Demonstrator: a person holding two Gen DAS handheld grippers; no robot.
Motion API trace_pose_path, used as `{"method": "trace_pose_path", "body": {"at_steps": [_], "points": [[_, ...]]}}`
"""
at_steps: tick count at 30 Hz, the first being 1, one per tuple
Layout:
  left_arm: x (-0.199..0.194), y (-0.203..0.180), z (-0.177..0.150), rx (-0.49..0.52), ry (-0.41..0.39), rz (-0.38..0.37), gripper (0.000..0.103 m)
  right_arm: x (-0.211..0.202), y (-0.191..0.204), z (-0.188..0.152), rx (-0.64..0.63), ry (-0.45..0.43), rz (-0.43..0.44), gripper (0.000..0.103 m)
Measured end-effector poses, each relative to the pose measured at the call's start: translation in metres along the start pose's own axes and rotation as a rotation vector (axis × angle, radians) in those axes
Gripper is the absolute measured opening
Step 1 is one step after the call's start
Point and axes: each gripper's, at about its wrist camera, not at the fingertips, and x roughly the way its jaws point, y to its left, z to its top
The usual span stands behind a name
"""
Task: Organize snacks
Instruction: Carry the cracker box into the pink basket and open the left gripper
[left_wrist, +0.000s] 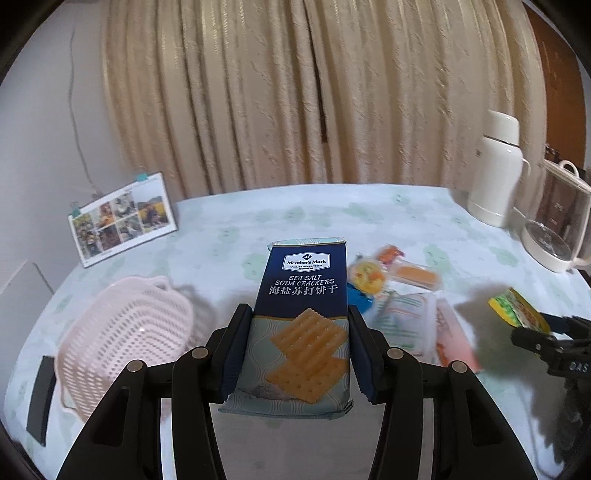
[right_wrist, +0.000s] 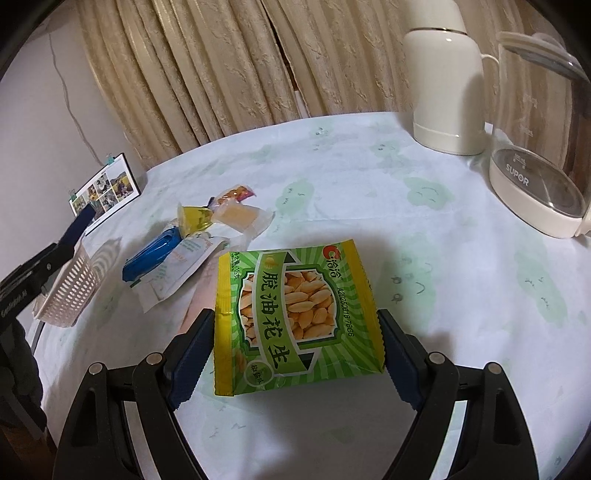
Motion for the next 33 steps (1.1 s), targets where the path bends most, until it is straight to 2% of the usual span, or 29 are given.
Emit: {"method": "trace_pose_path", "body": {"at_steps": [5,17,22,29,31,33], "points": [[-0.004,0.019,-0.003,-0.019,-0.032,0.076,0.051,-0.002,0.012,-0.006,-0.020,-0.011,0.009,0.083],[-0.005,0.080,-0.019,-0.107,-0.053,0.223,0.051,-0.002,0.047,-0.011,-0.021,-0.023,0.058,0.083],[-0.001,0.105,-0.029,-0.143,-0.046,0.267,0.051,-0.001,0.072,-0.006,-0.044,-0.032,0.081,0.083],[0.009,0.131,-0.040,-0.193,-0.028,0.283,0.051,0.003,0.115,0.002,-0.106,-0.029,0.120,0.083],[0.012,0.136,-0.043,-0.209,-0.033,0.280,0.053,0.005,0.126,0.004,-0.119,-0.025,0.133,0.083],[0.011,0.141,-0.044,-0.218,-0.047,0.279,0.071,0.008,0.135,0.006,-0.128,-0.021,0.144,0.083]]}}
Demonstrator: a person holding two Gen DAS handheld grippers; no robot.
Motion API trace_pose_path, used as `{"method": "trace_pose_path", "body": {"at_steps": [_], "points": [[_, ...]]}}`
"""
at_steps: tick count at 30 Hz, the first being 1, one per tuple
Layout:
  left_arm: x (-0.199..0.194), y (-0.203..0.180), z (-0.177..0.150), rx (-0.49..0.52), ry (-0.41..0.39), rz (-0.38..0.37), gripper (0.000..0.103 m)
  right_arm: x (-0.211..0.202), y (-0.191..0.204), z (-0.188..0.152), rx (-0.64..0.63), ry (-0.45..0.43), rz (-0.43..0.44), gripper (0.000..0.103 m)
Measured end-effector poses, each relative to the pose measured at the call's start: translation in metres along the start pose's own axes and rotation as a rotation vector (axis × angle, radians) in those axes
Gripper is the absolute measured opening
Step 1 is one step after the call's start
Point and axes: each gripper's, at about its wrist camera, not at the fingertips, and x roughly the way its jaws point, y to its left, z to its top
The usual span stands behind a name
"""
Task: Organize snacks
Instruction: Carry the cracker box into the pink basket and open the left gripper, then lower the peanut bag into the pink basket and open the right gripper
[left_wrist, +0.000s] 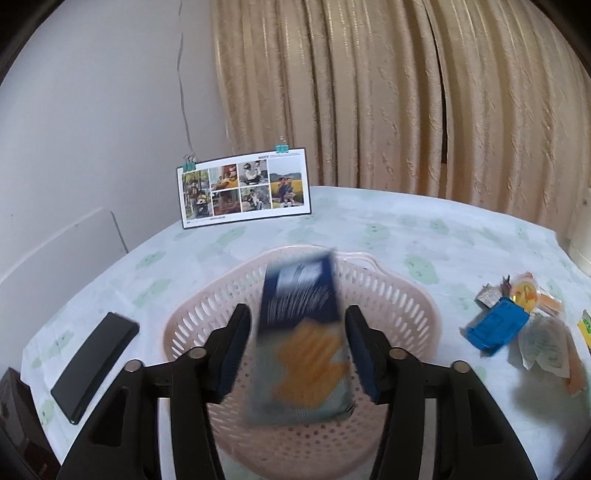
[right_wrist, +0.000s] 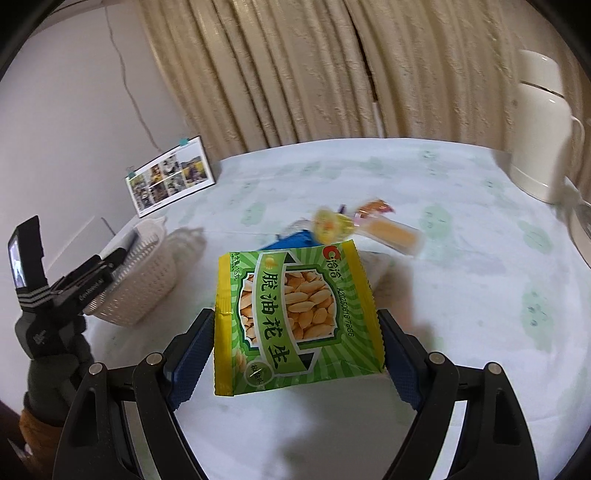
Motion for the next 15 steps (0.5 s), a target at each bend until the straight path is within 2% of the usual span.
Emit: {"method": "trace_pose_path", "body": {"at_steps": [2,15], "points": [[-0.001,0.002,0.000,-0.006,-0.022,0.004,0.077,0.005,0.009,0.003,-0.015,0.005,0.012,0.083],[0.003,0.019,-0.003,-0.054,-0.064,0.061,0.077,0.035,0.082,0.029,-0.135,0.010,0.094,0.083]]}}
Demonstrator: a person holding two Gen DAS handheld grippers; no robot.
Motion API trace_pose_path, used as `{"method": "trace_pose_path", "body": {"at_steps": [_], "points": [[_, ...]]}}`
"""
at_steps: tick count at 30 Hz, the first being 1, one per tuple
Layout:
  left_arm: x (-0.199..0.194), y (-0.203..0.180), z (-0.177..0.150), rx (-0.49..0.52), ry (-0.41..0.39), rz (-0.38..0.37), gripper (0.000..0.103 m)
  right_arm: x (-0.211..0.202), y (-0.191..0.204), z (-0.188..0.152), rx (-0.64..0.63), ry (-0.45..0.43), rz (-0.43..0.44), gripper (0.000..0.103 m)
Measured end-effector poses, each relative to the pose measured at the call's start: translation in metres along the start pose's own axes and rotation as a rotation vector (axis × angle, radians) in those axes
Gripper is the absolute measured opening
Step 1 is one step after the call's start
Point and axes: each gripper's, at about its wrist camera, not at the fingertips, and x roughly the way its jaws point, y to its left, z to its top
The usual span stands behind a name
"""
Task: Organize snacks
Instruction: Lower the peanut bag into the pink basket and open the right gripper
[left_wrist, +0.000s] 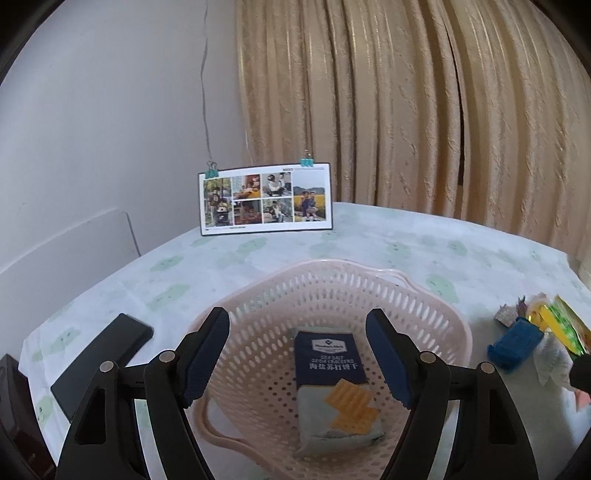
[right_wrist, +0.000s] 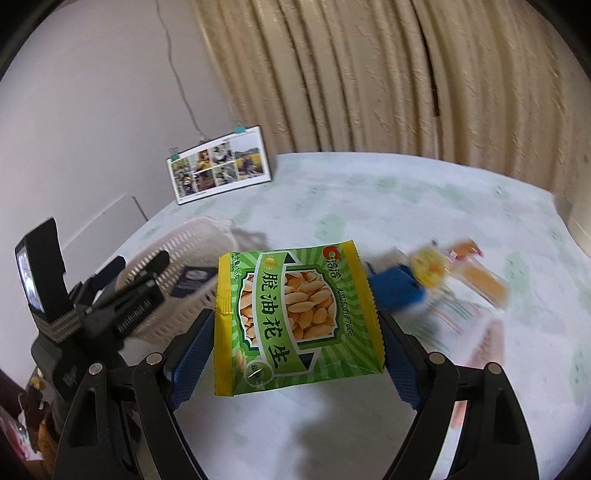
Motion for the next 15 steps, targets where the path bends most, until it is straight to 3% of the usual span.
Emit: {"method": "trace_pose_path", "body": {"at_steps": [8,15], "points": [[0.001,0.014,0.000,-0.045,-0.014,0.077,0.077,0.027,0.038,0.027,-0.034,-0.003,0.068,0.083],[0.003,0.052,0.002,-0.199,-0.026,0.195,0.077,0.048,0.068,0.037,-0.078,0.015,0.109,0.083]]}}
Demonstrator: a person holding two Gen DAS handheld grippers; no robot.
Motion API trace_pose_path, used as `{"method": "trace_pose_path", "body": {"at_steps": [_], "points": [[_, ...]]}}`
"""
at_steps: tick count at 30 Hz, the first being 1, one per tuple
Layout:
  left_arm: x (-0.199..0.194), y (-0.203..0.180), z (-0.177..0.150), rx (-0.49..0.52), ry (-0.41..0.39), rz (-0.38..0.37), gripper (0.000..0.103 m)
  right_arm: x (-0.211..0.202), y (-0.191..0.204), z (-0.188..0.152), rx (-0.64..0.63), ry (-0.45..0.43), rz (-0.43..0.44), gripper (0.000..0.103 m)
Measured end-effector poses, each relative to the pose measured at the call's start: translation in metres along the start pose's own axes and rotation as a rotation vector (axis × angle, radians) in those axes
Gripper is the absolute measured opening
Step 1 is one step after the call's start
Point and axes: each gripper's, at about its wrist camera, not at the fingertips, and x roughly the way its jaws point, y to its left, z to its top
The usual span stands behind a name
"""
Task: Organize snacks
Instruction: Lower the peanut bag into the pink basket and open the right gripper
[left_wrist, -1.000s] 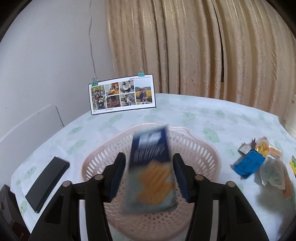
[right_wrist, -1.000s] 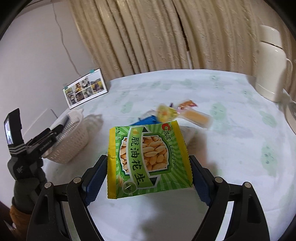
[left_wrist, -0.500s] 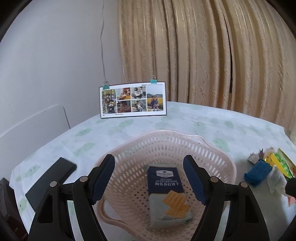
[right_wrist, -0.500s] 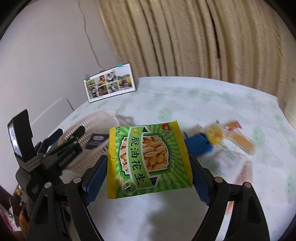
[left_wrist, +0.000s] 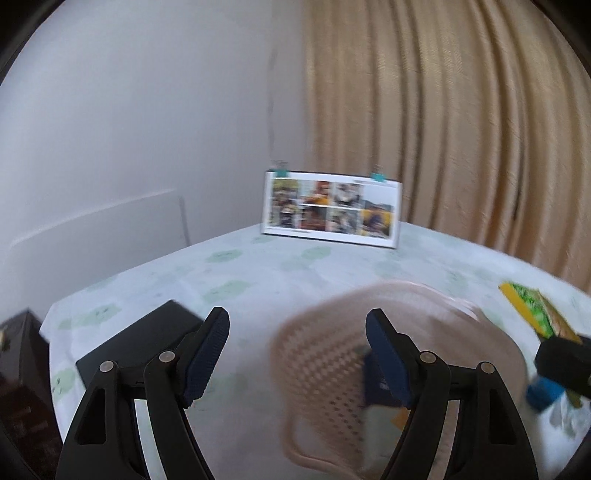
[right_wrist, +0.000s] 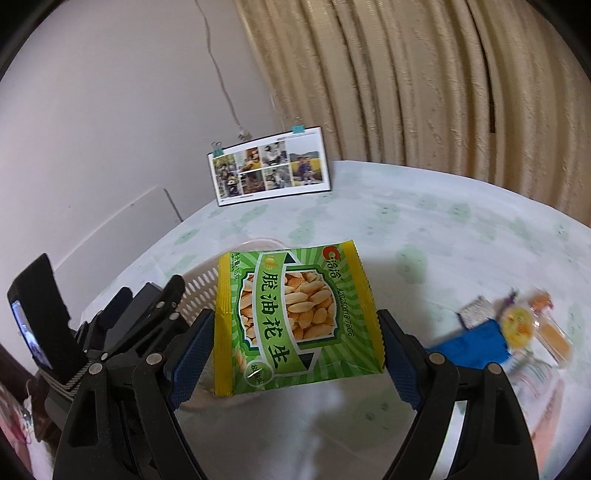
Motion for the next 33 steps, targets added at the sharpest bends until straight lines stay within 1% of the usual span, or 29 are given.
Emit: {"method": "trace_pose_path", "body": {"at_steps": [4,9,19,25,30,33], "points": [[0.003,0.014,0.001,-0.054,0.004,0.037,0.077,0.014,0.011,0.005,-0.011,0.015,0.030,0.083],[0.007,0.019,0.000,-0.078,0.011,0.048,0.077,0.027,0.020,0.007,-0.009,0.031,0.081,0.088],[0.007,0.018,-0.001,-0.068,0.016,0.036,0.077,0.023,0.005,0.001,0.050,0.027,0.079,0.090],[0.004,0.014,-0.001,-0.052,0.003,0.027,0.077,0.014,-0.006,-0.009,0.071,0.011,0.048,0.089],[0.002,0.011,-0.001,-0.044,-0.005,0.014,0.077,0.004,-0.017,-0.017,0.086,-0.015,-0.016,0.089],[0.000,0.009,-0.002,-0.038,-0.011,0.007,0.077,-0.002,-0.026,-0.022,0.090,-0.030,-0.070,0.089]]}}
